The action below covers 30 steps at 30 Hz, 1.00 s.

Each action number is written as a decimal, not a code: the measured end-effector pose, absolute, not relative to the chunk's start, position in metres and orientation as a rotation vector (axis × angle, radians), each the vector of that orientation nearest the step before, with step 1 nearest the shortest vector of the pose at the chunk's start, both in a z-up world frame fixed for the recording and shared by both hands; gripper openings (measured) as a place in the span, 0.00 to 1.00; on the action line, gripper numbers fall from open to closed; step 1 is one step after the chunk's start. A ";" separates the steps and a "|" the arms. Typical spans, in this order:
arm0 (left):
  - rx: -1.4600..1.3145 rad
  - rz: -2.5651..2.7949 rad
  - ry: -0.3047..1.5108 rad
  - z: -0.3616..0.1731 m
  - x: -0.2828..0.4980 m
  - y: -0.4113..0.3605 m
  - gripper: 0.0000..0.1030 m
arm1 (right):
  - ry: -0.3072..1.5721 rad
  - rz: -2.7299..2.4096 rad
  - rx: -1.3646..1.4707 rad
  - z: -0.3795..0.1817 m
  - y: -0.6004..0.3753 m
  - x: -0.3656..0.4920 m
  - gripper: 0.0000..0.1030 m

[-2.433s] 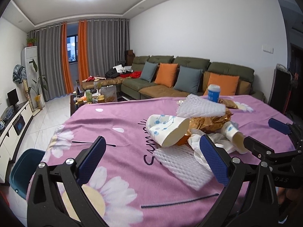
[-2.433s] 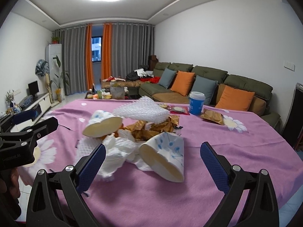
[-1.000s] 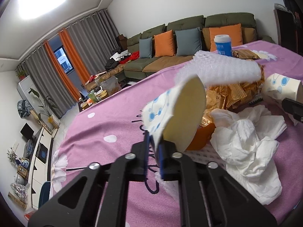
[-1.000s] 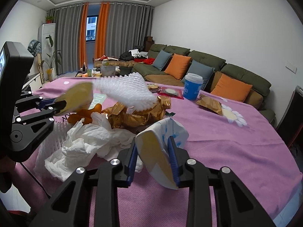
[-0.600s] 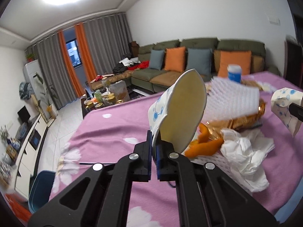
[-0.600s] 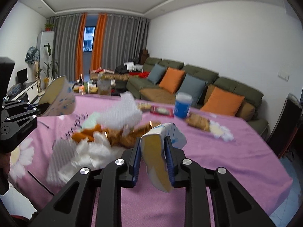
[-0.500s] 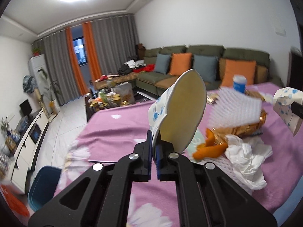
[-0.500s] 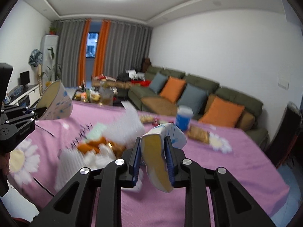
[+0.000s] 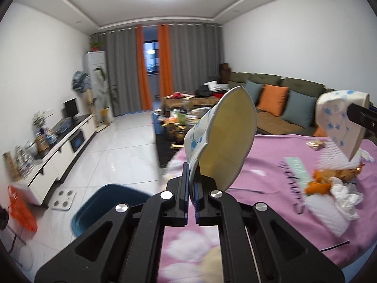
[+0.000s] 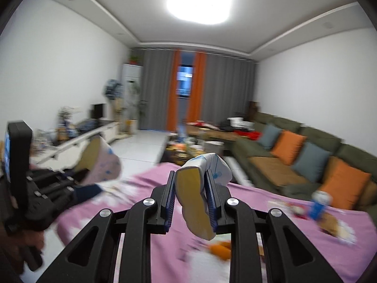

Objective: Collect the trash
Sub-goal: 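Carry both paper cups to the blue-green bin and open both tools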

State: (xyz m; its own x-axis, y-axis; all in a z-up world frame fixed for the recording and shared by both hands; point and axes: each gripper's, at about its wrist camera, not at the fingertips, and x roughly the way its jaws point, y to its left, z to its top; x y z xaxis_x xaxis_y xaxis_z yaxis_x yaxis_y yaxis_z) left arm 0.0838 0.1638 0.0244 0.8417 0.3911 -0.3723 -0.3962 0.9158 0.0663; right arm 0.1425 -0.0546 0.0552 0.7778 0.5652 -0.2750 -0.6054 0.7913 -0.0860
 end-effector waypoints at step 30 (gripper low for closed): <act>-0.376 0.750 0.613 -0.071 0.026 0.376 0.04 | 0.889 1.210 -0.187 -0.042 0.253 0.206 0.22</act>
